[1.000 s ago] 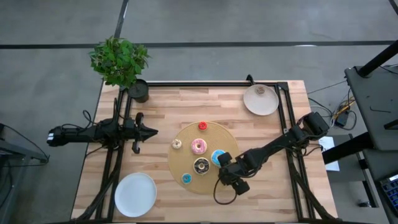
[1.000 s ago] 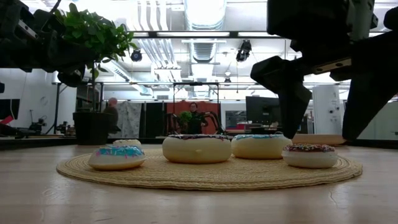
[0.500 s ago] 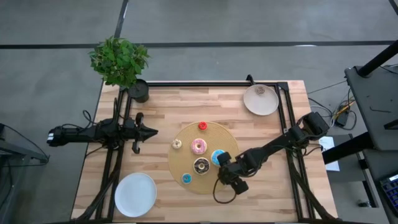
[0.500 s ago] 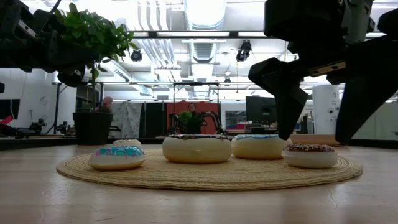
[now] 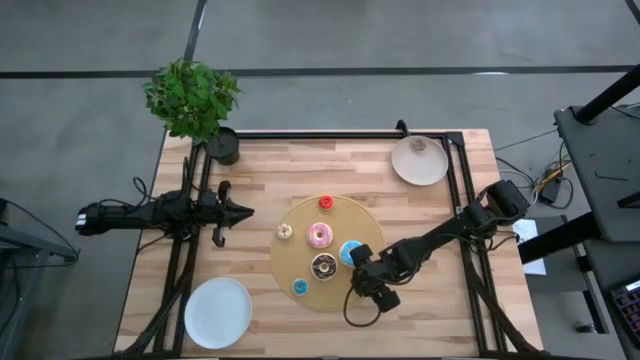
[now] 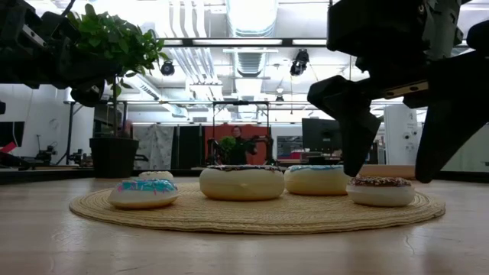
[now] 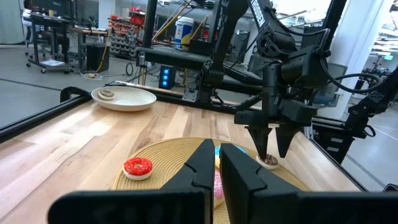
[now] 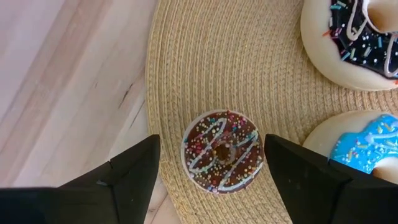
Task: Pick & Place donuts
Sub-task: Put the small brown donut on the gray plate
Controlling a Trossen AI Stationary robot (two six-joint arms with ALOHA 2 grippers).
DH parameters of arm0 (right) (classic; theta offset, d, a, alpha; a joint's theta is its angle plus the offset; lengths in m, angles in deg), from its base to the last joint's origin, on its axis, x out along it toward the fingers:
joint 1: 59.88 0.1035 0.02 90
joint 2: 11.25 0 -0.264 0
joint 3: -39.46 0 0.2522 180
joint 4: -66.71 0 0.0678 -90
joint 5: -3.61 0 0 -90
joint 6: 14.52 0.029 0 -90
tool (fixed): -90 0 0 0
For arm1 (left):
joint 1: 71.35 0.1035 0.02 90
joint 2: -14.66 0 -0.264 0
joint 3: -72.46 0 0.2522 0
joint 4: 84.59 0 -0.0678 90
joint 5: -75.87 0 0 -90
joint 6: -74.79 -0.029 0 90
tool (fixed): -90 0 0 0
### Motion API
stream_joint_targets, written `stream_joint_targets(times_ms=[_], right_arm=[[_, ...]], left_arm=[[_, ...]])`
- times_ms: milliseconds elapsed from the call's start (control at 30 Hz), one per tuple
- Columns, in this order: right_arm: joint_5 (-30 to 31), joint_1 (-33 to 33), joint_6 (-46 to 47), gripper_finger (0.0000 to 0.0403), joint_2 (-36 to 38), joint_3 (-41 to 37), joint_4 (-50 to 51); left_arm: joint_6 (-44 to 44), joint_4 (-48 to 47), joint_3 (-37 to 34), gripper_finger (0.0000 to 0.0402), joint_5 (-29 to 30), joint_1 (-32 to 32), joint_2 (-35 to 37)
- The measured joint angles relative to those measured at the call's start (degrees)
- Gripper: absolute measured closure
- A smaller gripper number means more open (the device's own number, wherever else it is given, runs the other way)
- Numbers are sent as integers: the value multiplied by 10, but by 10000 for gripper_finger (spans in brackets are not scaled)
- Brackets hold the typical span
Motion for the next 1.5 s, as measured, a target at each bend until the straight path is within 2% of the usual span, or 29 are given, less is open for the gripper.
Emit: stream_joint_targets(times_ms=[567,1500], right_arm=[[0,-5,2,120,0,-20,-22],[0,-13,0,146,0,-31,-33]], left_arm=[[0,0,0,401,0,0,0],[0,0,0,401,0,0,0]])
